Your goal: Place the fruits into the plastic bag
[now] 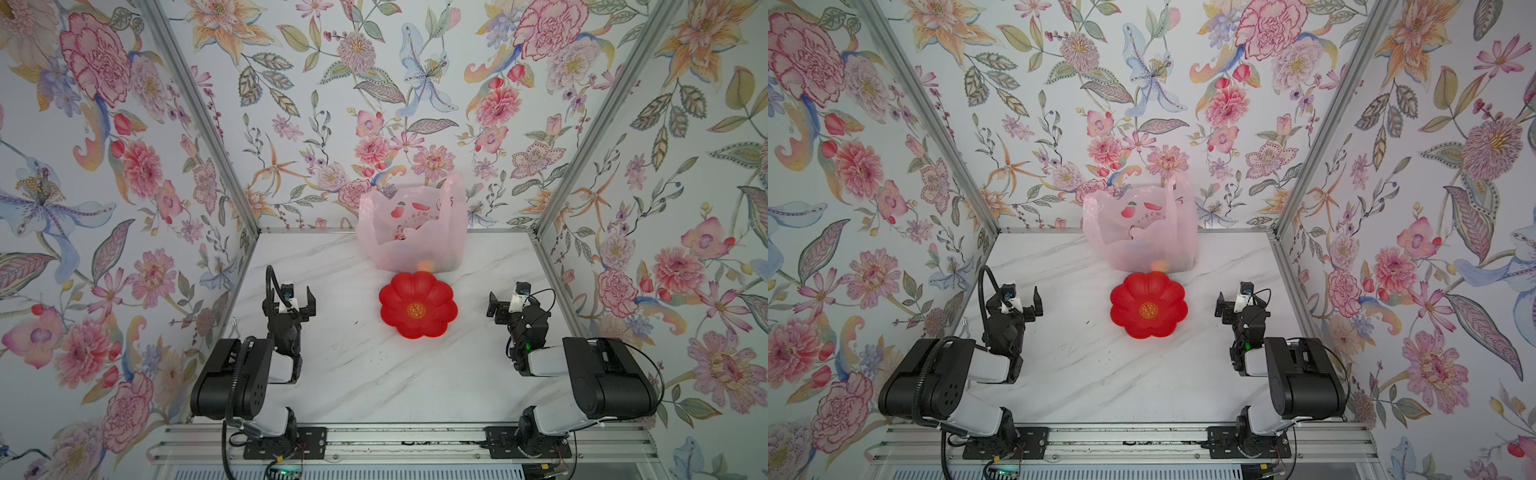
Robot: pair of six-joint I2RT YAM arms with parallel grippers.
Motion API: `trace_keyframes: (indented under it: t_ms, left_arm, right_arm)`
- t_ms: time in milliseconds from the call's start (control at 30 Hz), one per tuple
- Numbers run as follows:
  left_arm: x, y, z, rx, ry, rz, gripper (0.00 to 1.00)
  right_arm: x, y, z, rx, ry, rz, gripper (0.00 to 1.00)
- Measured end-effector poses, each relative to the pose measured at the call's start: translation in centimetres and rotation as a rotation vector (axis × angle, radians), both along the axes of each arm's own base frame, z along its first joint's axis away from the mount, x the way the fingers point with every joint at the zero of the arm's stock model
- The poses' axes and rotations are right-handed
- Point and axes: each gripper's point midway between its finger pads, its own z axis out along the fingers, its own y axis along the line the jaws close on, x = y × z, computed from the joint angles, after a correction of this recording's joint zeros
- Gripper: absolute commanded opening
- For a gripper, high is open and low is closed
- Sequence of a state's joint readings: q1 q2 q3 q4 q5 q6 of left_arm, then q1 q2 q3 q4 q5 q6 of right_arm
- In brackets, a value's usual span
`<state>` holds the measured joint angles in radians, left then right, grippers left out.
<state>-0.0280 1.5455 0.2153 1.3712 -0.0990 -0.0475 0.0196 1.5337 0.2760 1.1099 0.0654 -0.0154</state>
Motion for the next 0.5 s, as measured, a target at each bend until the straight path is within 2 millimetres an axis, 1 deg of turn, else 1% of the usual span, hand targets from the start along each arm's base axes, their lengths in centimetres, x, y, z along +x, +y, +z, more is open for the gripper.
trace_keyframes:
  t_ms: [500]
  left_arm:
    - [0.04, -0.24, -0.02, -0.001, 0.001, -0.014, 0.99]
  right_arm:
    - [0.01, -0.03, 0.01, -0.001, 0.000, -0.003, 0.99]
